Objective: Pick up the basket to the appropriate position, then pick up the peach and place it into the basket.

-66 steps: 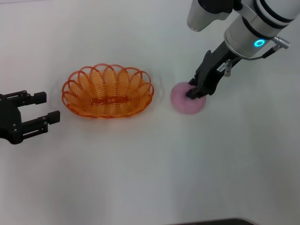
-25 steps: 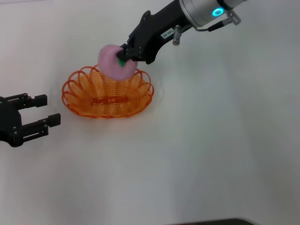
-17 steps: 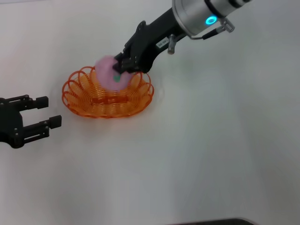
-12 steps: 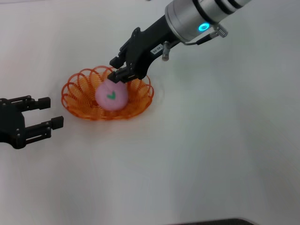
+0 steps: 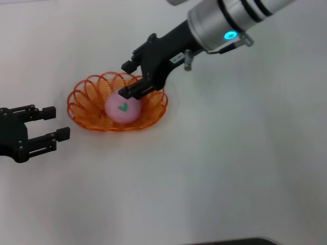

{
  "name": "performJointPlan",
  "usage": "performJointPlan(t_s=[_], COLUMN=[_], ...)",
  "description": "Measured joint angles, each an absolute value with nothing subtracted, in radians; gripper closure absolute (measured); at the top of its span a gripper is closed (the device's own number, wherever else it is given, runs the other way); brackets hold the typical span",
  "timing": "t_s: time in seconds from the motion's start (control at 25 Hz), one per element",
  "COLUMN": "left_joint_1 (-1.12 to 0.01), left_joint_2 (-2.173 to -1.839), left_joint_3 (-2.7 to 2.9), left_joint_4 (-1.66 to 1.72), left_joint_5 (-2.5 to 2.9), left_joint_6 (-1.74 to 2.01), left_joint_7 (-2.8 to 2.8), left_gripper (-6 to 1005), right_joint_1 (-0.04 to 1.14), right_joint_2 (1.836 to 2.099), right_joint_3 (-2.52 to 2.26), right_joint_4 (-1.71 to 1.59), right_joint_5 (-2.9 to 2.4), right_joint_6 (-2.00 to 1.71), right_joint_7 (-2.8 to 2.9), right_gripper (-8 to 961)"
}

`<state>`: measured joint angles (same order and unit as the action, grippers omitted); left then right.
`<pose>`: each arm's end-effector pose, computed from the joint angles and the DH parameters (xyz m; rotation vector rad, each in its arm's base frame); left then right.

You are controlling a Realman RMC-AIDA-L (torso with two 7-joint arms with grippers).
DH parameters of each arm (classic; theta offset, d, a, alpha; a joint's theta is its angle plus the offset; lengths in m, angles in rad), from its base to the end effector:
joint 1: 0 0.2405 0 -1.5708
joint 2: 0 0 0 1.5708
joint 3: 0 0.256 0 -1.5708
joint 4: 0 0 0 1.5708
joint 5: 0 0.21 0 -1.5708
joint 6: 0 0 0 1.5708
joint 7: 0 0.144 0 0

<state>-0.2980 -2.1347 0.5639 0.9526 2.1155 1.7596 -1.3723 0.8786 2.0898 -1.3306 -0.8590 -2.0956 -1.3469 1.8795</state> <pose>-0.3070 0.2609 0.0366 -2.6779 -0.6522 -0.5897 0.1071 0.3833 -0.0654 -3.0813 0.2512 0.0483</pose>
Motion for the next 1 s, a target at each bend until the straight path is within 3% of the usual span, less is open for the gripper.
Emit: performJointPlan(t_s=[0.48, 0.56, 0.84, 1.0], left_joint_1=[-0.296, -0.298, -0.300, -0.302], left_joint_2=[-2.132, -2.132, -2.125, -2.119], left_joint_3=[0.542, 0.531, 0.487, 0.478], left_joint_4=[0.948, 0.937, 0.931, 0.929], left_joint_5=[2.104, 2.104, 2.103, 2.103], left_joint_6=[1.761, 1.761, 1.761, 1.761], left_joint_7=[-1.382, -1.382, -1.407, -1.435], left_gripper=[384, 384, 384, 383], right_joint_1=[0.644, 0.617, 0.532, 0.503], right_joint_2=[2.074, 2.060, 1.965, 1.945], right_joint_3=[-0.948, -0.875, -0.785, -0.775], right_joint_4=[-0.976, -0.942, -0.759, -0.706], right_joint_5=[-2.093, -2.093, -2.102, -2.106], right_joint_6=[-1.636, -1.694, -1.782, -1.767], right_joint_7=[1.662, 1.620, 1.513, 1.490], right_gripper=[320, 320, 323, 325])
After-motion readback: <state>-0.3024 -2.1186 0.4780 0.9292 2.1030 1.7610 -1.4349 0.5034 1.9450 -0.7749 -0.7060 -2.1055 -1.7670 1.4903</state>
